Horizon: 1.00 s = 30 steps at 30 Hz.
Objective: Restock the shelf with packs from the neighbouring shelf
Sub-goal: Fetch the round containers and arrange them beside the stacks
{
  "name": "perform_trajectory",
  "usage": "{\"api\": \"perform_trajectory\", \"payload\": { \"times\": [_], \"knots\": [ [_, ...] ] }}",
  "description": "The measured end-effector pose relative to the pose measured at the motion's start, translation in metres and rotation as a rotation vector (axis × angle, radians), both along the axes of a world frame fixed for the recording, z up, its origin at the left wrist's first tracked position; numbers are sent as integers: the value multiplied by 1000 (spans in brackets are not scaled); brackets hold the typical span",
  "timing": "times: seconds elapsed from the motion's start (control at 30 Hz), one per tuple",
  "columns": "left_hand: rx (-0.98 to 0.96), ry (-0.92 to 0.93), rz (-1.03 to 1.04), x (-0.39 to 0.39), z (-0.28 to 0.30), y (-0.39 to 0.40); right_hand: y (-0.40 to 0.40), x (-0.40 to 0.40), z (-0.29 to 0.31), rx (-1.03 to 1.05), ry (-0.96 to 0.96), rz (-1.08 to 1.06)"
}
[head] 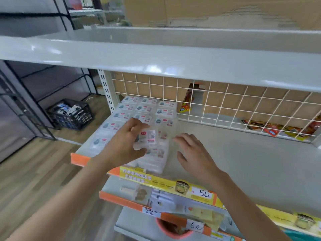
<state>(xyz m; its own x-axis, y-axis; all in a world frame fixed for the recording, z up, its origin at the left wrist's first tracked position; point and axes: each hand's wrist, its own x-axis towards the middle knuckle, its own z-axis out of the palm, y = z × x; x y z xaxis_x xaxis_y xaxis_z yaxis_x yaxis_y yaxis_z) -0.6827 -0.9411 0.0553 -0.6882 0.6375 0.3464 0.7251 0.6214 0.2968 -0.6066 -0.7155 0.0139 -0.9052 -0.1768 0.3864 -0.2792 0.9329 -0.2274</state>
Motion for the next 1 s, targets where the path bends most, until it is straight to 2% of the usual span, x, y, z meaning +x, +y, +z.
{"api": "perform_trajectory", "payload": {
  "times": [0.07, 0.2, 0.3, 0.4, 0.53, 0.63, 0.87, 1.0],
  "knots": [
    [-32, -2, 66, -10, 1, -32, -24, -11, 4, 33, 48, 12],
    [-141, 21, 158, -28, -3, -81, -55, -26, -3, 92, 11, -57],
    [-228, -37, 155, -38, -13, -104, -64, -28, -14, 91, -18, -111],
    [-205, -67, 117, -45, -25, -114, -70, -27, -14, 83, -23, -154],
    [-133, -88, 111, -51, -33, -114, -77, -25, -10, 98, -81, -192],
    [-158, -54, 69, -52, -33, -112, -83, -23, -4, 116, -94, -214],
    [-73, 79, -113, -45, -22, -77, -83, -6, -3, 129, -30, -271],
    [-106, 112, -228, -39, -15, -45, -68, 8, 0, 211, 58, -294]
  ]
}}
